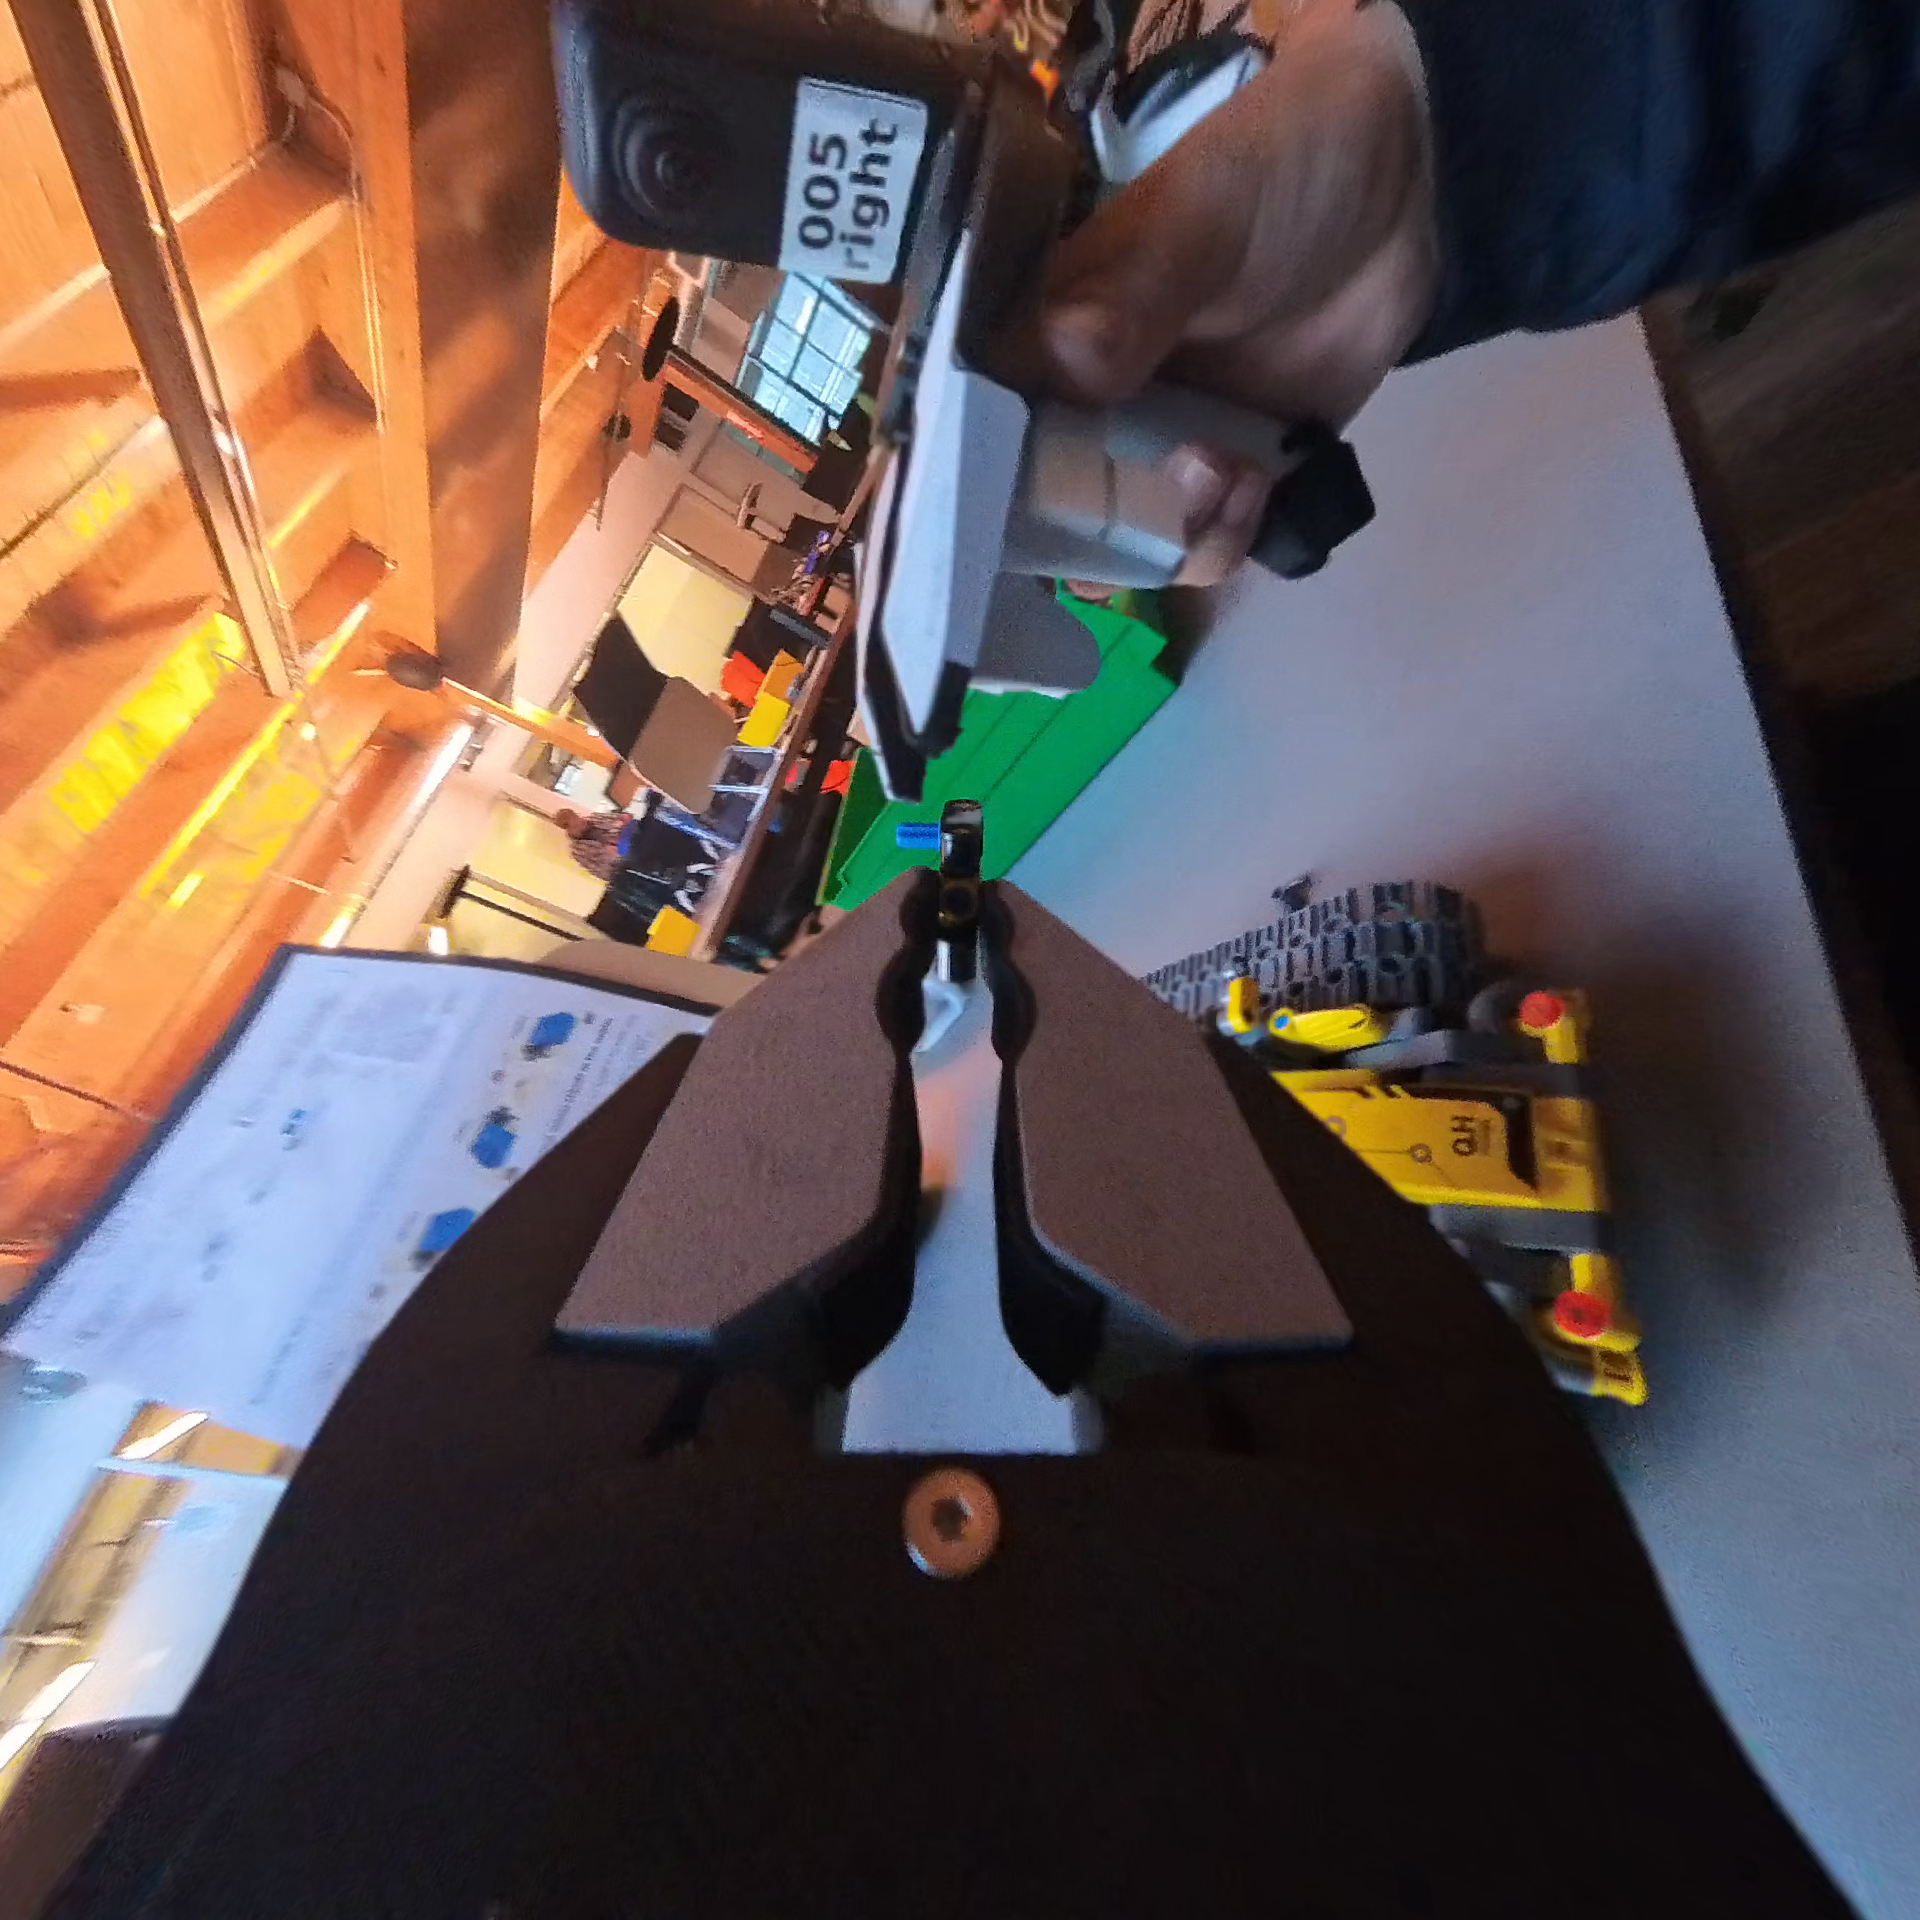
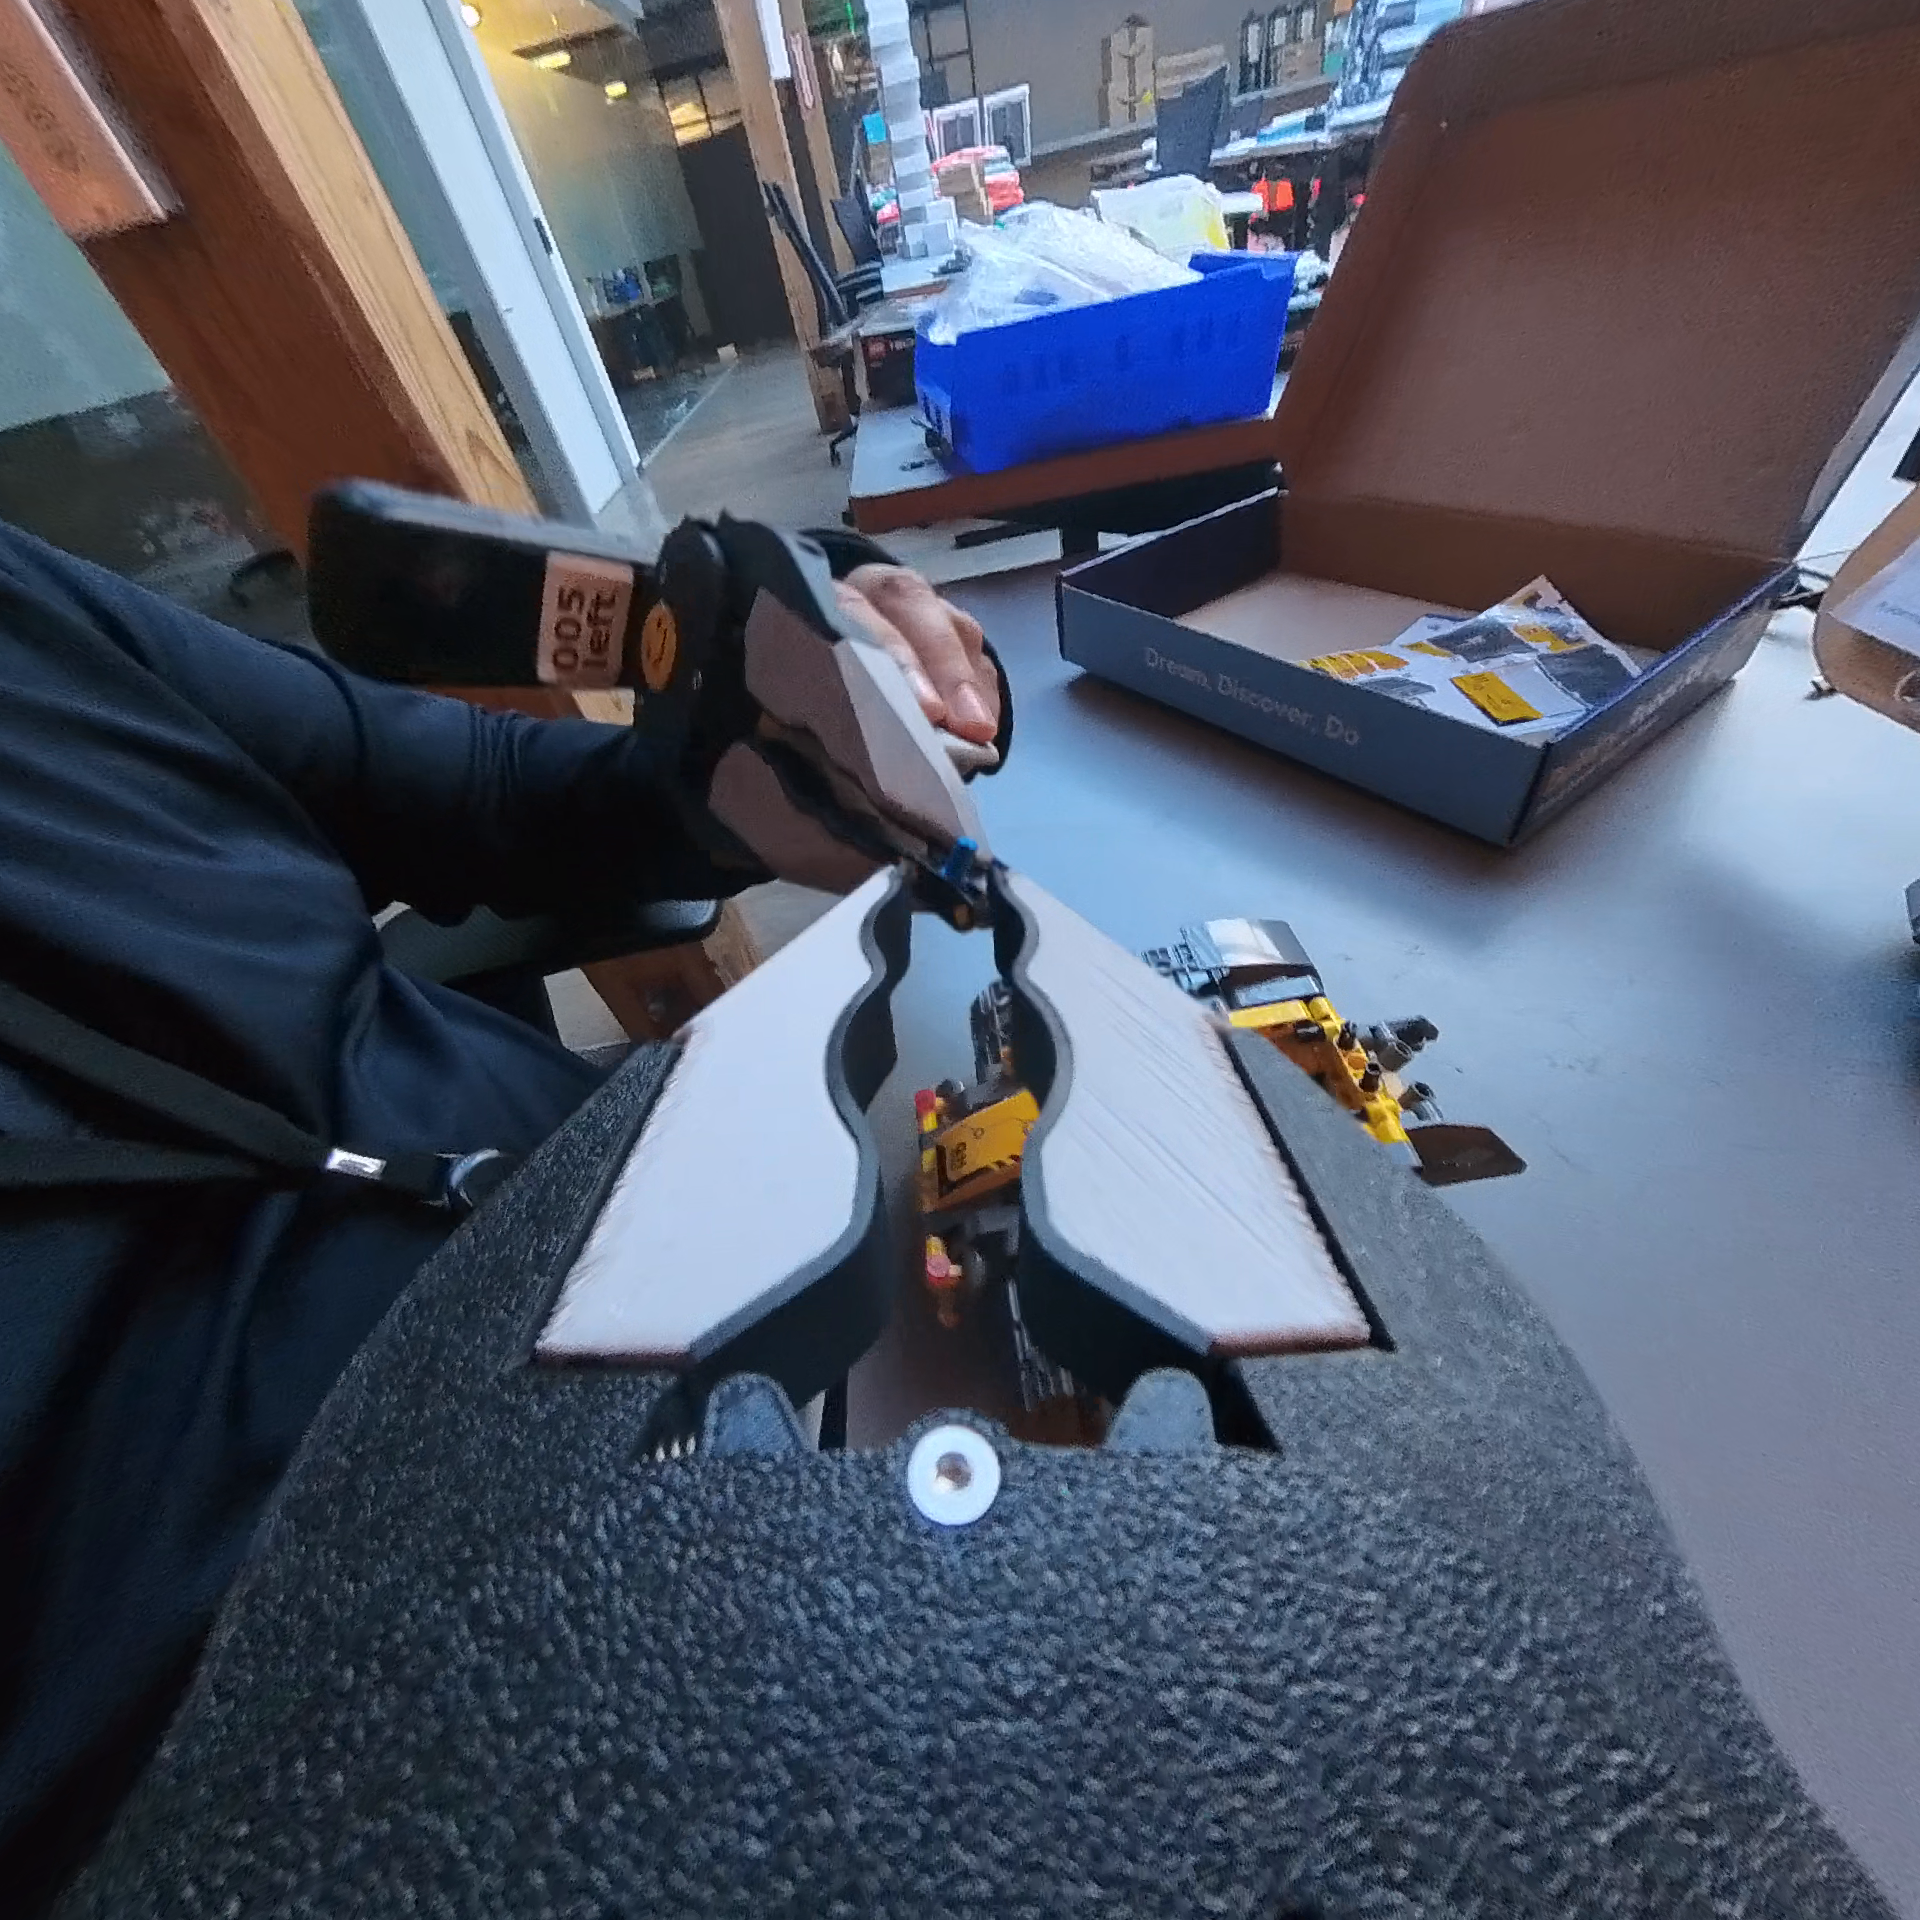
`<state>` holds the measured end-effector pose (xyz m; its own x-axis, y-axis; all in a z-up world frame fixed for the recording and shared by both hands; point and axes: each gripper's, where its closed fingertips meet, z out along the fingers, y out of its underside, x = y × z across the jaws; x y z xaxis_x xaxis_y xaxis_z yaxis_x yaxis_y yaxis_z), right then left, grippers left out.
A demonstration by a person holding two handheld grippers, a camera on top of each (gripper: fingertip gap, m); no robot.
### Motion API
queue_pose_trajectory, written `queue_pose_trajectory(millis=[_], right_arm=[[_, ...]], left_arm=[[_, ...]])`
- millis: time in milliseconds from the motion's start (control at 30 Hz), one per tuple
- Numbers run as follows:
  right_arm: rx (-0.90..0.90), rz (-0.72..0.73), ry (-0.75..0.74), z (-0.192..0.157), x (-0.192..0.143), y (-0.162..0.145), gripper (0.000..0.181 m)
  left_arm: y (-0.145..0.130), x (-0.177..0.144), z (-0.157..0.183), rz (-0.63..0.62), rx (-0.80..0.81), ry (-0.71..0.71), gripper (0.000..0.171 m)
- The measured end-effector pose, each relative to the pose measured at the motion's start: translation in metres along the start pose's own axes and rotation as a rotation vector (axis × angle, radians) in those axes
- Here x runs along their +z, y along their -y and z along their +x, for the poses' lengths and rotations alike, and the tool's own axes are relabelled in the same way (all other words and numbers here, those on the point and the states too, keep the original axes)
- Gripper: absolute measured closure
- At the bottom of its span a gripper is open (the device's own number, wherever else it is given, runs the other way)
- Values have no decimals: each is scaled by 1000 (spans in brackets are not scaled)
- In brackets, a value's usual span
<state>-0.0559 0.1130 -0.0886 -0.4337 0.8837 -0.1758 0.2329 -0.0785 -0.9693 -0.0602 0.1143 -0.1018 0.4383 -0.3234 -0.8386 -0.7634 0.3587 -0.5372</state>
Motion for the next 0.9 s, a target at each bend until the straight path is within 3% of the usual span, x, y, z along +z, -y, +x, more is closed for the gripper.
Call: queue_pose_trajectory(millis=[200, 533, 700, 833, 867, 900], right_arm=[[25, 15, 1, -2, 5, 2, 169], [92, 10, 4, 5, 15, -9, 178], [16, -23, -114, 17, 17, -15, 180], [35, 172, -185, 25, 17, 3, 181], [84, 293, -211, 34, 5, 18, 181], [136, 407, -225, 46, -15, 34, 181]], left_arm=[[3, 1, 3, -29, 138, 31, 167], [-7, 4, 4, -89, 148, 44, 167], [-19, 9, 7, -185, 162, 52, 167], [-19, 7, 2, -204, 55, 67, 167], [-9, 10, 30, -153, 53, -74, 167], [-5, 14, 50, -146, 65, -106, 167]])
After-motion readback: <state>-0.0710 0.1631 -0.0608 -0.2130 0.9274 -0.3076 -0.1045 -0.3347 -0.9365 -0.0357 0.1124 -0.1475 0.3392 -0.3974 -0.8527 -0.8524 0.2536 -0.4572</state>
